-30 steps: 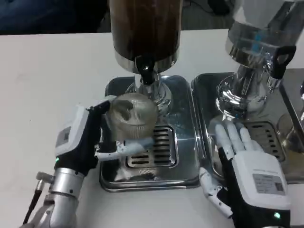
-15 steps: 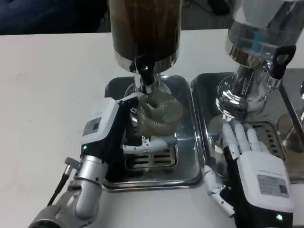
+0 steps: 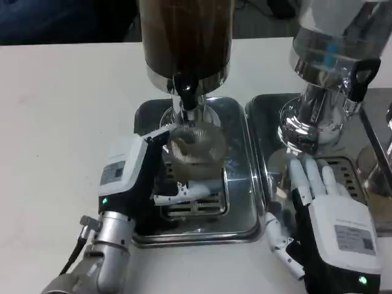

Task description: Grasp the cup under the faucet to collect the drink, then remove the cup.

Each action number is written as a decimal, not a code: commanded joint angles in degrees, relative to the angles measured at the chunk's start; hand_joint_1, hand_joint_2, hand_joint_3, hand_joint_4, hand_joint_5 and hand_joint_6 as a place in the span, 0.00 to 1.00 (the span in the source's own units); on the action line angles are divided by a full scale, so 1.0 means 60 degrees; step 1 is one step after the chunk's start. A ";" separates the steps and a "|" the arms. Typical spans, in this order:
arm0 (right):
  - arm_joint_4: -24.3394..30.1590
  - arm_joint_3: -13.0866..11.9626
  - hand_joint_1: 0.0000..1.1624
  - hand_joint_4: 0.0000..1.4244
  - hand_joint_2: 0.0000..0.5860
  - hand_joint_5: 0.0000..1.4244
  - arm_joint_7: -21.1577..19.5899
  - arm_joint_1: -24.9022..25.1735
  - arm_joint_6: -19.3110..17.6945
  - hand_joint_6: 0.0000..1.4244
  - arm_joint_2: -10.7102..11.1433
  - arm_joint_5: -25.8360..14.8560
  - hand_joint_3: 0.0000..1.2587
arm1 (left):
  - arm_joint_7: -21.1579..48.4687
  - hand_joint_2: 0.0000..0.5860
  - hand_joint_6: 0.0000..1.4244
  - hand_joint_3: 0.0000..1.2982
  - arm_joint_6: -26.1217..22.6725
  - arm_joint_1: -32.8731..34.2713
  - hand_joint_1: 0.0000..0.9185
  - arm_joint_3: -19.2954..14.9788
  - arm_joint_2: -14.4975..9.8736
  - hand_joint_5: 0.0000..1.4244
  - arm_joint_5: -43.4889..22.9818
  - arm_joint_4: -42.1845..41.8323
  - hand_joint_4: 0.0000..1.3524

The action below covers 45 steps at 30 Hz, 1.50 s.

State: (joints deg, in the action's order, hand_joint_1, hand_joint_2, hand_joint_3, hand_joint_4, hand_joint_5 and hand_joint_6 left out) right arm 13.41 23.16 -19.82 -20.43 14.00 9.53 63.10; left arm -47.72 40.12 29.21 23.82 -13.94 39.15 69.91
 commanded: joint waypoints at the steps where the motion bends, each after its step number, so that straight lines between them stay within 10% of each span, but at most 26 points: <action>1: -0.0035 -0.0026 0.00 0.00 0.88 0.00 -0.0105 0.0043 -0.0075 0.08 0.0013 -0.0138 0.03 | -0.0206 0.02 0.82 0.39 -0.0028 -0.0148 0.52 0.0011 -0.0208 0.69 -0.0030 0.0015 0.55; 15: -0.0139 -0.0035 0.00 0.00 0.89 0.00 -0.0135 0.0146 -0.0041 0.08 -0.0021 -0.0277 0.03 | 0.0788 0.07 0.48 0.07 -0.0110 0.0030 0.28 0.0255 -0.0214 0.40 0.0019 -0.0014 0.21; 36: -0.0423 -0.0073 0.00 0.00 0.88 0.00 -0.0052 0.0606 -0.0304 0.08 0.0178 -0.0439 0.03 | 0.0085 0.00 0.24 0.01 0.1083 -0.1135 0.00 -0.0908 -0.1008 0.24 -0.0914 -0.1185 0.07; 45: -0.0583 -0.0068 0.01 0.00 0.87 0.00 -0.0061 0.0793 -0.0430 0.08 0.0259 -0.0522 0.03 | 0.2120 0.01 0.03 0.00 0.1888 -0.2180 0.00 -0.1890 -0.2003 0.06 -0.2166 -0.3393 0.00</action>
State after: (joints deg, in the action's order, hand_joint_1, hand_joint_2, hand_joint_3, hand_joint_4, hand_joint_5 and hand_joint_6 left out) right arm 10.64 23.00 -19.81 -16.06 11.95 10.87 60.79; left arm -39.61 49.00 18.13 14.58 -23.77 29.66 53.36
